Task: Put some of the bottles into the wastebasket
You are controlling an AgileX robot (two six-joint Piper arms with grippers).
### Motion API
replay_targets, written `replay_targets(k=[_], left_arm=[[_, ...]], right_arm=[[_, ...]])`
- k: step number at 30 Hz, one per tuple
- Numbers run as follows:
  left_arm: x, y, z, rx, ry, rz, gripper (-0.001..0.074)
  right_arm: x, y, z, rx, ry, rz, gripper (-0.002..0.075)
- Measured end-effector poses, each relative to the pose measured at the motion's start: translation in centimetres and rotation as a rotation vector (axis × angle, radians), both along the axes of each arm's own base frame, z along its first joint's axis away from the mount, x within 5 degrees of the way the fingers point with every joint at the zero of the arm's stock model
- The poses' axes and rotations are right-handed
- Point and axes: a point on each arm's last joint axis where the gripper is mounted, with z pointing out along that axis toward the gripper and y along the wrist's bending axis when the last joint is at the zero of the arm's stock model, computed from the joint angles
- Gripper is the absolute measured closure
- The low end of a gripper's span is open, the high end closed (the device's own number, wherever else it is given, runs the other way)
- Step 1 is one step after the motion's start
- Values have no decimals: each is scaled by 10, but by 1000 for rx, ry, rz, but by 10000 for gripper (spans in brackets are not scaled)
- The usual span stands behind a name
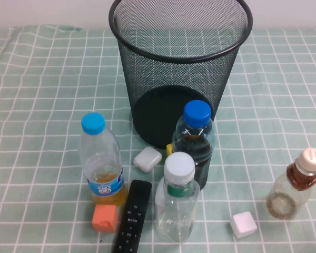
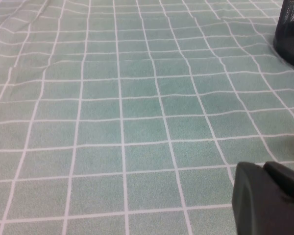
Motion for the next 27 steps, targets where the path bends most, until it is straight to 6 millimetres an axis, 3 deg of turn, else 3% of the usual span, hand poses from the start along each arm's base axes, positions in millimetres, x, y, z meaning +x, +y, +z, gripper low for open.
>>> replay_targets(k=[22,27], left_arm=[[1,0,2,-5,-21,2,740],[2,-3,10,-173,-89,8,740]], right_arm=[[0,0,0,0,0,0,734],[0,0,0,0,0,0,734]])
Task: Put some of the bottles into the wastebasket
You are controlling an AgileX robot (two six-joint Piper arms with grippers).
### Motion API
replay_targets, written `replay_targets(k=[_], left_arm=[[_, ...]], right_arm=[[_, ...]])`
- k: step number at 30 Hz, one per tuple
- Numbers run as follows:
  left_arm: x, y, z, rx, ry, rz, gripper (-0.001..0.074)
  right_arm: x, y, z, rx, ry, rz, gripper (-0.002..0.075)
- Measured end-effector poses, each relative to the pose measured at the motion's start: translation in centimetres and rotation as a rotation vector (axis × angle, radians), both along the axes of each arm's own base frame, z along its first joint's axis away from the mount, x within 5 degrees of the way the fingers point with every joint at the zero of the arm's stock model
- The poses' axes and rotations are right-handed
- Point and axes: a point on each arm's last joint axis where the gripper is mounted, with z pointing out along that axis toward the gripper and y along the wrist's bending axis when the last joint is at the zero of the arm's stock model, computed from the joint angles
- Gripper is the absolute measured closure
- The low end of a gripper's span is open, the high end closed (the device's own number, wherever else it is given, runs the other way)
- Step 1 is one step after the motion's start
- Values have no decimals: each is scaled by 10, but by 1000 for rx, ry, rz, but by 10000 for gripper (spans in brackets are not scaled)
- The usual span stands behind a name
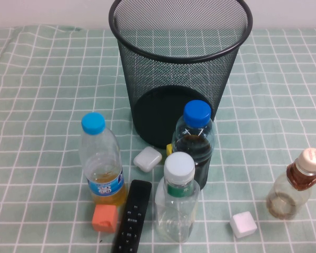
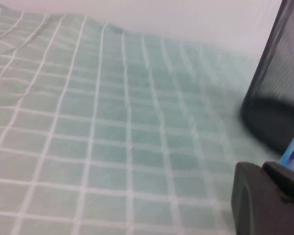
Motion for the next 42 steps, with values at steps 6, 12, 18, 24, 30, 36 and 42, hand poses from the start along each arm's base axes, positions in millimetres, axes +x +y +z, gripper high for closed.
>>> replay_targets(k=[6,12,18,24,30,36,42], left_arm=[[2,3,18,-386,-139,60,740],[0,-1,32,-442,-105,24,740],[12,-18,88,-254,91,-137,740],[50,-32,120,-30,250,-285,740],[77,-42,121,41,251,-395,740],[92,-60,116,96,197,-589,740],[95,-85,106,149,163,-869,740]], right_arm=[[0,0,0,0,0,0,734],[0,0,0,0,0,0,734],[0,0,0,0,0,0,734],[0,0,0,0,0,0,734],[0,0,0,0,0,0,734],[0,0,0,0,0,0,734],[0,0,1,15,-14,-1,734]])
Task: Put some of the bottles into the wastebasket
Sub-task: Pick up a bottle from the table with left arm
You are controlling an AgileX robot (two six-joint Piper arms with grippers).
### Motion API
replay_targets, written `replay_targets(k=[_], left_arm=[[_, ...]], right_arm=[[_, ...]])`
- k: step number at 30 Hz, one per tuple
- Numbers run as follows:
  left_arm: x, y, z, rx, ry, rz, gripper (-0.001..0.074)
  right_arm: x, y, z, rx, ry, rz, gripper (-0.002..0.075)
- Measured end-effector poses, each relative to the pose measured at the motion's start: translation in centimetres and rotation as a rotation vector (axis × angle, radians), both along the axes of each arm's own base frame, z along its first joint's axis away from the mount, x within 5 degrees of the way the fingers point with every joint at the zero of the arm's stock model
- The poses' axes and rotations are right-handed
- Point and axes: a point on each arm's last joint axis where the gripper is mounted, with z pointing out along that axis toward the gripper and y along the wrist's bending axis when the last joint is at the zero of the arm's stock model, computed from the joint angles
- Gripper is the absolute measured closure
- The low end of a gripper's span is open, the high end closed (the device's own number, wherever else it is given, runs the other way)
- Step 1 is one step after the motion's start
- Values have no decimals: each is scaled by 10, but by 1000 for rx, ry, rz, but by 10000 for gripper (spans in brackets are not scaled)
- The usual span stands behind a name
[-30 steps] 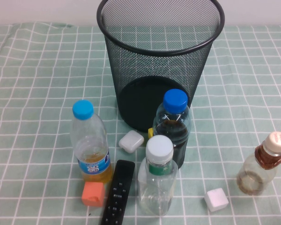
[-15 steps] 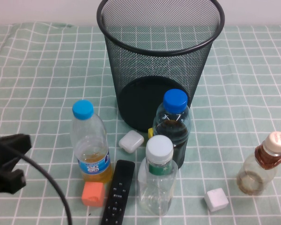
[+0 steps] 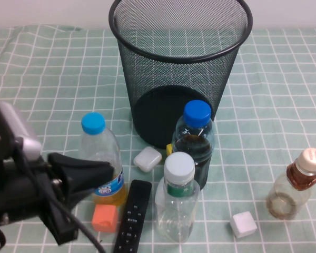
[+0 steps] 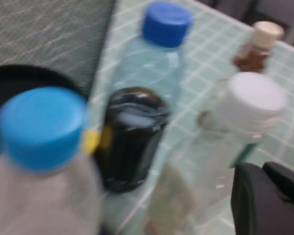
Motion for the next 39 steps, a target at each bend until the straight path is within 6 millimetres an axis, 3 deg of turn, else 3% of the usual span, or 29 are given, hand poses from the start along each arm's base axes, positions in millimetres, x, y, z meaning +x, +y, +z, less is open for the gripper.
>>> replay_targets(k=[3,5,10,13,28,39], left_arm=[[-1,-9,-2,-29,-20,-137,717],[-1,-13,-2,-54,-40,-209,659],[4,-20,-2,-126,-93,-286,372],[11,-21,-2,-163,-125,-275,300],[31,-71,-1,-95,-238,-417,270],[58,-83,-25,-53,-158,-398,270]], right_arm=[[2,2,7,100,-74,-7,734],[3,2,14,209,-149,-18,734],[4,-1,27,383,-295,-59,734],[3,-1,29,450,-310,-70,734],[7,1,23,528,-213,-72,734],[7,1,25,502,-222,-66,734]])
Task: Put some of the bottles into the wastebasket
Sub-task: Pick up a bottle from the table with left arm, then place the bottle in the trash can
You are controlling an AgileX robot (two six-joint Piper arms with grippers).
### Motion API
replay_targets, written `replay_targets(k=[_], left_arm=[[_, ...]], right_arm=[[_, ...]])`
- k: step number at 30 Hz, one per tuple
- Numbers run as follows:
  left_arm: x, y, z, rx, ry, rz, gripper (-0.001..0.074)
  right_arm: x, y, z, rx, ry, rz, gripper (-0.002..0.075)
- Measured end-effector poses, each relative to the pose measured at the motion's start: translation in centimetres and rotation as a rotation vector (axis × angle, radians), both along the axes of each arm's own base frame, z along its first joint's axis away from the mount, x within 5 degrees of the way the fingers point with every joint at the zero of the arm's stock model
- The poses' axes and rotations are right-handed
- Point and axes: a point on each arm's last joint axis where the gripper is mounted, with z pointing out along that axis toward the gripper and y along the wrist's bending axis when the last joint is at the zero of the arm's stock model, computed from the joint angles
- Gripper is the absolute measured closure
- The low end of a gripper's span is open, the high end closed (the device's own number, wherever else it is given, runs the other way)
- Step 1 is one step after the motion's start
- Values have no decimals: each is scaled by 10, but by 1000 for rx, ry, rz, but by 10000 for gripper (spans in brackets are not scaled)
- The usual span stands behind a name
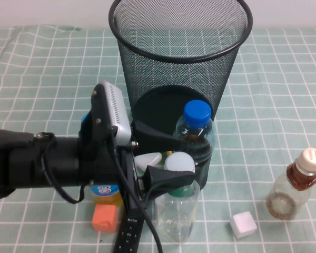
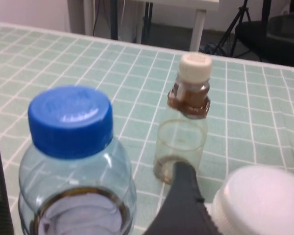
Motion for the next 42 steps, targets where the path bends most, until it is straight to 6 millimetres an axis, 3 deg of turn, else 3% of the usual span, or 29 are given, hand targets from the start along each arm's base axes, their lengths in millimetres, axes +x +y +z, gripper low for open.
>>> replay_targets(k=[5,7,8,14,17,21,27,32,35,38,42], left_arm=[[7,-3,-12,23,40,7,290],[7,-3,-14,27,46,8,353],[7,-3,-14,27,46,8,389],[12,-7,3,-1,146,29,385],[15,-8,33,12,211,41,385],[12,-5,89,81,273,66,385],[8,6,174,148,157,148,385],[22,13,256,121,-40,305,385],[39,5,288,68,-131,323,385],[61,-5,305,7,-199,334,385],[102,-22,291,4,-225,375,385]], right_arm=[[0,1,2,-2,8,11,734],[0,3,9,-4,20,33,734],[0,4,14,-9,30,48,734],[6,14,62,-97,148,174,734],[15,19,87,-180,278,253,734],[33,18,113,-313,508,320,734],[59,13,124,-383,681,340,734],[67,12,126,-391,705,341,734],[69,12,125,-392,714,342,734],[70,12,125,-394,718,342,734],[70,12,125,-397,720,341,734]])
